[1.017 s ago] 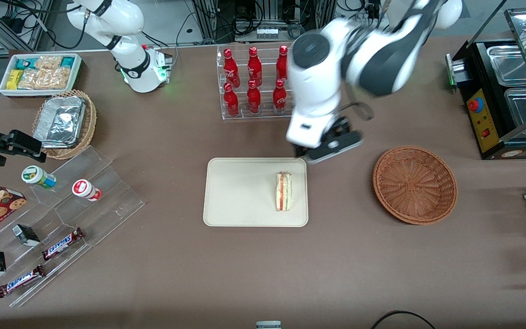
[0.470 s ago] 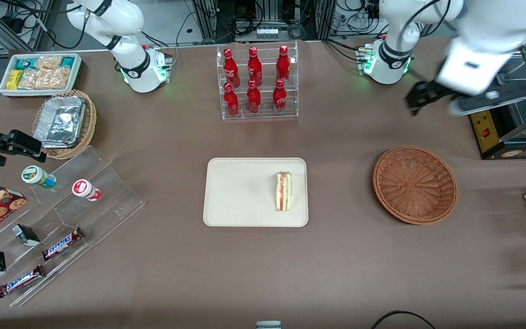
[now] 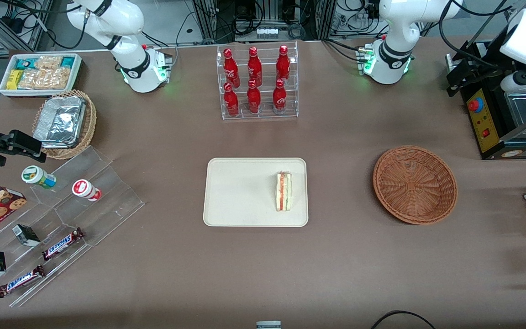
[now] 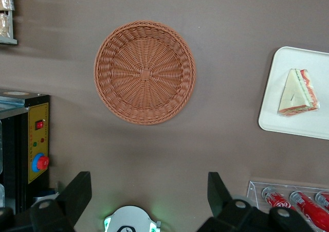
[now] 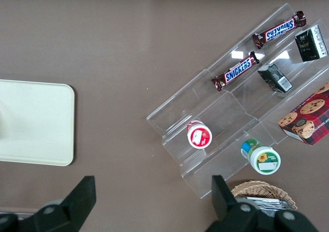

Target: Place sandwich from basket to tray

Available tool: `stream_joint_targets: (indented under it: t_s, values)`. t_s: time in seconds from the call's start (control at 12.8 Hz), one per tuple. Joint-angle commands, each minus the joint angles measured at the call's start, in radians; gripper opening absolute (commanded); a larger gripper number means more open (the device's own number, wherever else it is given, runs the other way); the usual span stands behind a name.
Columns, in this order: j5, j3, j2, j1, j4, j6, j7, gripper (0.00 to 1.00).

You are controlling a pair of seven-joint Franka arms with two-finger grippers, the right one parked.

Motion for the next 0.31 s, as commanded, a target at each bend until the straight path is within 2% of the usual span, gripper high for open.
stream_joint_targets:
  t_s: [0.0,0.23]
  values:
    - [-0.029,0.017,-0.018,-0.012,-0.016,0.018,0.019,1.0]
    - [-0.027,0.033,0.005,-0.027,0.02,0.014,0.064,1.0]
